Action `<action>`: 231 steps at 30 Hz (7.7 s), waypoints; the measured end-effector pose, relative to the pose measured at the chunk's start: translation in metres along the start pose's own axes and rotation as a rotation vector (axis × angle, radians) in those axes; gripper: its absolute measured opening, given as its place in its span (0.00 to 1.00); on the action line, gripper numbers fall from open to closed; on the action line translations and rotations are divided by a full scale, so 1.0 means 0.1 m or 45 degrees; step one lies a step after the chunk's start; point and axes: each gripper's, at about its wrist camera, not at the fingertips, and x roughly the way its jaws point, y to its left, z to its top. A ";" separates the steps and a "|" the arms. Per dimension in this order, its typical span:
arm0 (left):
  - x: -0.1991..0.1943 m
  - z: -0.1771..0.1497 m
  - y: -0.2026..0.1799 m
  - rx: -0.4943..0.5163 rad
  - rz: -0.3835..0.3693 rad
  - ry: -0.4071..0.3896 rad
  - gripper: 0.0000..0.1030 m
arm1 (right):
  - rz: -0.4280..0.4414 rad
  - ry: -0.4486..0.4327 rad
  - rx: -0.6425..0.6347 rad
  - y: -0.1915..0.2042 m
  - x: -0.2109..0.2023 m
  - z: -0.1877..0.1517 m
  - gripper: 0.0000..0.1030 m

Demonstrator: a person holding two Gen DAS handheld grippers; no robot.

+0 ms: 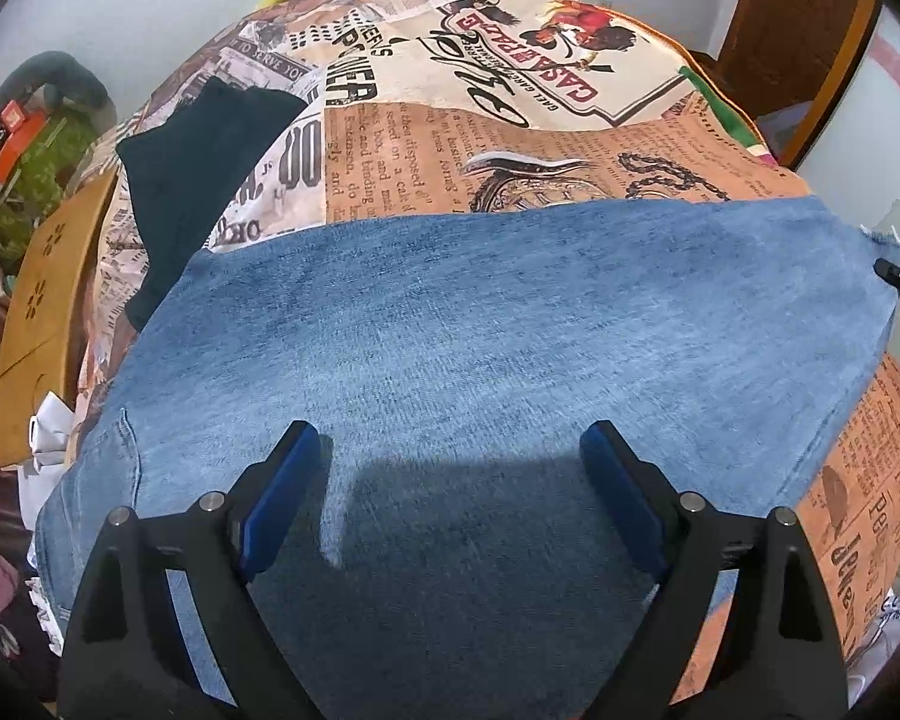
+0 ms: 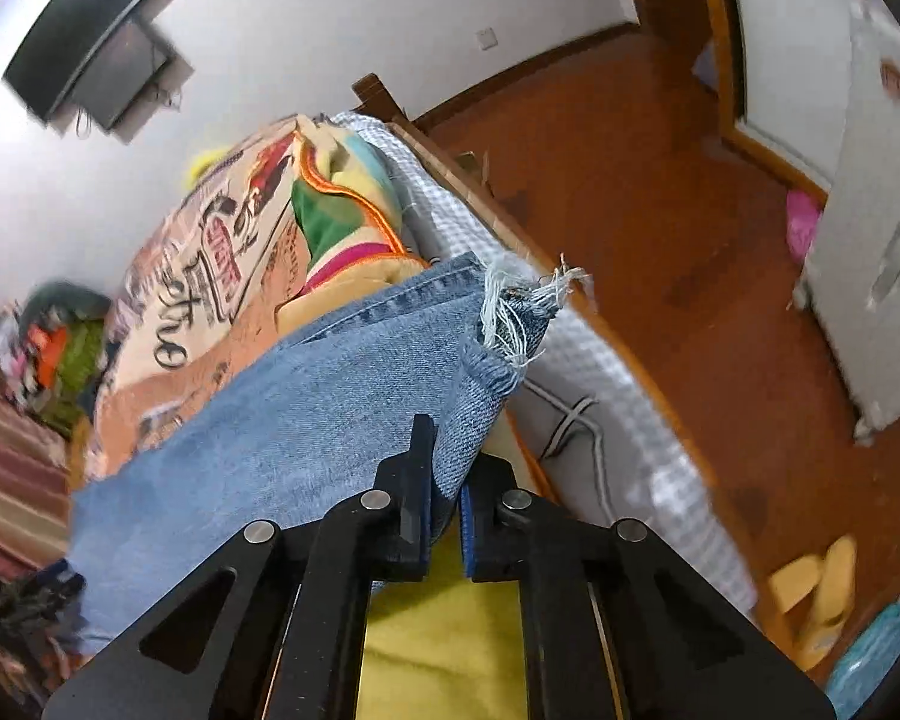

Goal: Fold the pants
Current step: 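Grasp the frayed leg hem with the right gripper and lift it up, then lay the leg hem over the jeans toward the left gripper and release, then lower the left gripper onto the jeans waistband and grasp it, then lift the waistband with the left gripper and fold it over the legs, then lay the waistband onto the folded legs and open the left gripper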

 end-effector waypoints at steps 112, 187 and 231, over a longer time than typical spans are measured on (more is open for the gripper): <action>-0.48 -0.48 0.87 -0.197 0.125 -0.172 1.00 | 0.209 0.297 -0.844 2.32 0.41 -1.01 0.59; -2.06 -0.83 2.32 -0.607 0.356 -0.726 0.18 | 0.202 0.251 -0.796 2.56 0.34 -0.99 0.71; -1.11 0.67 0.28 -0.053 -0.045 -0.424 0.86 | 0.279 0.346 -0.675 1.94 0.55 -1.12 0.71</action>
